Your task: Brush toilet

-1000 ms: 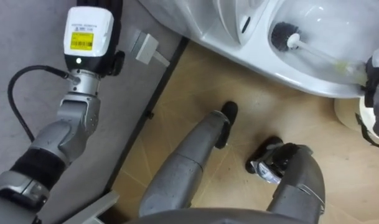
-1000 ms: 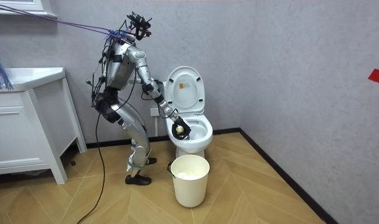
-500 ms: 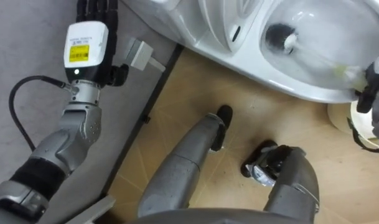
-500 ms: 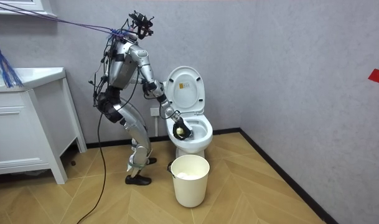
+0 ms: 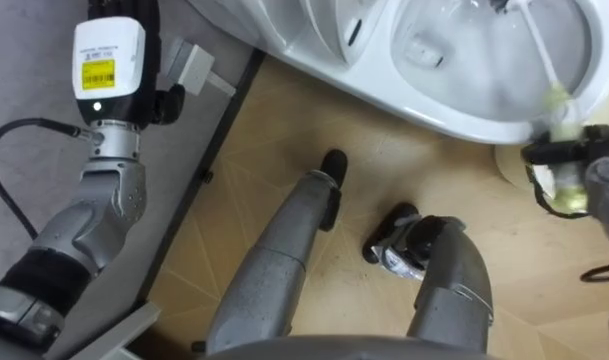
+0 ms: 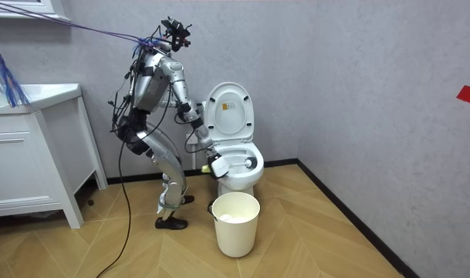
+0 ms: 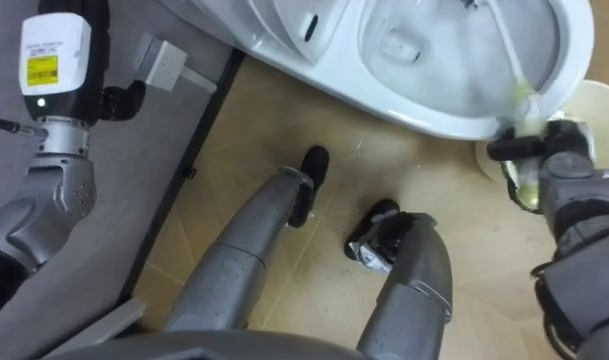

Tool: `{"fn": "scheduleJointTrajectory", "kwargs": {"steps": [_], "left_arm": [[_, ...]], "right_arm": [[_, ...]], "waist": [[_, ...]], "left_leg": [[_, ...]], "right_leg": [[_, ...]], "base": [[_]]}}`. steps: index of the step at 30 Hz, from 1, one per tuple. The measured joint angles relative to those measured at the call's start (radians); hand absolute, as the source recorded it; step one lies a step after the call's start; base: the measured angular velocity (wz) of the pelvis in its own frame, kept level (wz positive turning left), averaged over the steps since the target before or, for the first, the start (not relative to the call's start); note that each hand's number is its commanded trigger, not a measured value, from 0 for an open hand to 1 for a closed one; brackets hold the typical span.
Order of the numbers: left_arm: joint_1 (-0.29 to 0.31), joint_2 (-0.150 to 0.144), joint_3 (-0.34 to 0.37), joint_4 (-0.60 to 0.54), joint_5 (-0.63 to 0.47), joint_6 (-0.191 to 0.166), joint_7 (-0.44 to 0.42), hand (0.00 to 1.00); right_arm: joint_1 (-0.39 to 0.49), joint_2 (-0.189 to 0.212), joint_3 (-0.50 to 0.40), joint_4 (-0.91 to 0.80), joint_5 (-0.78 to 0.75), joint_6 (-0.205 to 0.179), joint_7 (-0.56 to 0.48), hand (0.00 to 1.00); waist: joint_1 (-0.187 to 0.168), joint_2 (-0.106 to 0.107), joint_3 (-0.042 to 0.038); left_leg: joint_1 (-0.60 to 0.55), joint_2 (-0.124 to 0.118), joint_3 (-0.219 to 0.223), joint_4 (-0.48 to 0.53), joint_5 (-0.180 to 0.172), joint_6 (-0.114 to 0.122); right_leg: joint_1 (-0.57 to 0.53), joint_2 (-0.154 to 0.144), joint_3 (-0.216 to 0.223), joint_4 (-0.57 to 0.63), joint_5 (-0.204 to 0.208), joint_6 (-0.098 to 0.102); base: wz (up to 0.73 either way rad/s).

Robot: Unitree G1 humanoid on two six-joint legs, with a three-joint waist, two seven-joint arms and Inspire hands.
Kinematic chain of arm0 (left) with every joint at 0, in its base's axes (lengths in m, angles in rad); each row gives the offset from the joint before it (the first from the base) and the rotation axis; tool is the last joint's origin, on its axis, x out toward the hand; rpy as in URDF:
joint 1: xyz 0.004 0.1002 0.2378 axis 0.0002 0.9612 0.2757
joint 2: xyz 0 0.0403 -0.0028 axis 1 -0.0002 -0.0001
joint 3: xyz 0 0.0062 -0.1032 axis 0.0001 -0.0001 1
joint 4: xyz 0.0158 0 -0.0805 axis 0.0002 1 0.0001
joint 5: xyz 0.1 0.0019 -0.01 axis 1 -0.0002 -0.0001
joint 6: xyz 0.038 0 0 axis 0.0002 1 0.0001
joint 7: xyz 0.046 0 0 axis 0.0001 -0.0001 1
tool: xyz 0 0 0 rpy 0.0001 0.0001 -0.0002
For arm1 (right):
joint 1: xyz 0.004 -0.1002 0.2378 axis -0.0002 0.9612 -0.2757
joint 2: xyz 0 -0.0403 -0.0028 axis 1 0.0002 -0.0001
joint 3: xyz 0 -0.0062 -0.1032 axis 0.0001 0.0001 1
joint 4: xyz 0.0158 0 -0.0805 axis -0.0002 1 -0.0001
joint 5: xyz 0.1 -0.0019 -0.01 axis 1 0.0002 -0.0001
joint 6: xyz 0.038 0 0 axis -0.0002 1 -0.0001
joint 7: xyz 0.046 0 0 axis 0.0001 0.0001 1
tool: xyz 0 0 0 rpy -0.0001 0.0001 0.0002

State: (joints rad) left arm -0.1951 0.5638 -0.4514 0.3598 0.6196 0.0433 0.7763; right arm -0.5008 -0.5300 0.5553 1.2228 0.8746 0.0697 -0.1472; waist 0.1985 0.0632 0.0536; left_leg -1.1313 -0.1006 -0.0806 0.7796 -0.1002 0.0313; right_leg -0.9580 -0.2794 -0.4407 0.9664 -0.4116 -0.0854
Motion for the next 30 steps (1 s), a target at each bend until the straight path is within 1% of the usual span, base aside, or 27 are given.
{"fn": "scheduleJointTrajectory", "kwargs": {"steps": [1, 3, 6, 14, 15, 17, 19, 20, 22, 23, 24, 26, 27, 28, 29, 30], "left_arm": [[-0.004, 0.0, 0.003, 0.005, 0.0, 0.0, 0.006, 0.0], [-0.017, 0.0, 0.005, 0.017, 0.001, -0.002, 0.008, 0.0], [-0.03, 0.0, 0.003, 0.026, 0.002, -0.003, 0.006, 0.0], [-0.03, 0.0, 0.004, 0.032, 0.002, -0.014, 0.005, 0.0], [-0.029, -0.003, 0.004, 0.036, 0.002, -0.018, 0.0, 0.0], [-0.024, -0.004, 0.005, 0.037, 0.004, -0.02, -0.01, 0.0], [-0.015, -0.011, 0.004, 0.046, 0.001, -0.02, -0.035, 0.0], [-0.011, -0.015, 0.004, 0.047, 0.001, -0.02, -0.045, 0.0], [0.004, -0.034, 0.012, 0.059, 0.002, -0.021, -0.068, 0.0], [0.012, -0.039, 0.016, 0.063, 0.002, -0.023, -0.074, 0.0], [0.027, -0.046, 0.022, 0.066, 0.004, -0.024, -0.088, 0.0], [0.061, -0.052, 0.028, 0.066, 0.002, -0.028, -0.103, 0.0], [0.086, -0.064, 0.043, 0.065, 0.001, -0.03, -0.114, 0.0], [0.109, -0.089, 0.067, 0.071, 0.001, -0.029, -0.124, 0.0], [0.118, -0.101, 0.076, 0.076, 0.001, -0.029, -0.13, 0.0], [0.127, -0.125, 0.091, 0.1, -0.003, -0.034, -0.139, 0.0]], "right_arm": [[0.005, 0.007, -0.02, -0.013, 0.041, -0.008, -0.001, 1.0], [0.008, 0.002, -0.025, -0.022, 0.064, -0.01, 0.015, 1.0], [0.008, 0.004, -0.027, -0.022, 0.065, -0.011, 0.03, 1.0], [0.009, 0.004, -0.031, -0.01, 0.046, -0.014, 0.051, 1.0], [0.009, 0.004, -0.031, -0.003, 0.035, -0.014, 0.061, 1.0], [0.009, 0.012, -0.046, 0.014, -0.014, -0.016, 0.073, 1.0], [0.011, 0.023, -0.054, 0.048, -0.066, -0.025, 0.091, 1.0], [0.014, 0.029, -0.054, 0.062, -0.076, -0.025, 0.099, 1.0], [0.051, 0.048, -0.055, 0.074, -0.146, -0.025, 0.129, 1.0], [0.059, 0.052, -0.055, 0.075, -0.162, -0.025, 0.135, 1.0], [0.079, 0.059, -0.055, 0.076, -0.199, -0.025, 0.143, 1.0], [0.117, 0.068, -0.057, 0.076, -0.271, -0.027, 0.146, 1.0], [0.135, 0.074, -0.058, 0.08, -0.318, -0.027, 0.146, 1.0], [0.143, 0.086, -0.06, 0.1, -0.366, -0.027, 0.146, 1.0], [0.148, 0.092, -0.065, 0.108, -0.388, -0.027, 0.146, 1.0], [0.163, 0.103, -0.068, 0.112, -0.424, -0.027, 0.147, 1.0]], "waist": [[-0.002, 0.002, 0.001], [-0.003, 0.003, 0.0015], [-0.003, 0.003, 0.0016], [-0.004, 0.004, 0.0025], [-0.005, 0.009, 0.0068], [-0.004, 0.013, 0.0093], [-0.004, 0.02, 0.0147], [-0.004, 0.021, 0.0148], [-0.003, 0.021, 0.0152], [-0.002, 0.022, 0.0151], [-0.002, 0.022, 0.0147], [-0.003, 0.023, 0.014], [-0.002, 0.024, 0.0131], [-0.002, 0.024, 0.013], [-0.002, 0.024, 0.0126], [-0.002, 0.024, 0.0124]], "left_leg": [[-0.009, -0.001, 0.002, 0.003, 0.003, -0.001], [-0.014, -0.001, -0.001, 0.002, 0.007, -0.006], [-0.017, 0.0, -0.003, 0.001, 0.009, -0.01], [-0.013, 0.001, -0.001, 0.002, 0.01, -0.01], [-0.003, 0.001, -0.002, 0.002, 0.011, -0.009], [0.012, 0.001, 0.003, -0.002, 0.01, -0.009], [0.047, 0.0, 0.008, -0.002, 0.004, -0.001], [0.06, 0.0, 0.009, -0.005, 0.001, 0.0], [0.122, 0.001, 0.011, -0.036, -0.002, 0.001], [0.138, 0.002, 0.012, -0.044, -0.002, 0.001], [0.17, 0.003, 0.014, -0.059, -0.003, 0.002], [0.225, 0.005, 0.017, -0.087, -0.003, 0.004], [0.256, 0.01, 0.017, -0.101, -0.006, 0.006], [0.288, 0.016, 0.022, -0.118, -0.009, 0.007], [0.303, 0.018, 0.023, -0.126, -0.01, 0.006], [0.334, 0.023, 0.023, -0.149, -0.01, 0.005]], "right_leg": [[-0.012, -0.003, 0.002, 0.007, 0.001, -0.002], [-0.02, -0.003, 0.002, 0.01, 0.003, -0.006], [-0.022, -0.002, 0.0, 0.01, 0.005, -0.01], [-0.014, -0.004, -0.005, 0.01, 0.006, -0.011], [-0.001, -0.004, -0.008, 0.008, 0.005, -0.009], [0.011, -0.005, -0.005, 0.006, 0.003, -0.005], [0.046, -0.005, -0.002, 0.002, -0.002, 0.003], [0.058, -0.005, 0.0, -0.001, -0.003, 0.006], [0.118, 0.001, -0.001, -0.034, -0.001, 0.012], [0.133, 0.003, -0.001, -0.043, 0.0, 0.014], [0.163, 0.004, -0.003, -0.06, 0.002, 0.016], [0.216, 0.012, -0.001, -0.092, 0.005, 0.02], [0.248, 0.023, 0.001, -0.117, 0.01, 0.026], [0.279, 0.03, 0.001, -0.14, 0.014, 0.026], [0.294, 0.034, 0.001, -0.152, 0.016, 0.028], [0.325, 0.045, 0.0, -0.181, 0.023, 0.027]], "base": [[-0.04], [0.02], [0.03], [0.0], [0.03], [0.0], [0.0], [0.0], [0.0], [0.0], [-0.03], [-0.03], [-0.12], [-0.13], [-0.12], [-0.07]]}}
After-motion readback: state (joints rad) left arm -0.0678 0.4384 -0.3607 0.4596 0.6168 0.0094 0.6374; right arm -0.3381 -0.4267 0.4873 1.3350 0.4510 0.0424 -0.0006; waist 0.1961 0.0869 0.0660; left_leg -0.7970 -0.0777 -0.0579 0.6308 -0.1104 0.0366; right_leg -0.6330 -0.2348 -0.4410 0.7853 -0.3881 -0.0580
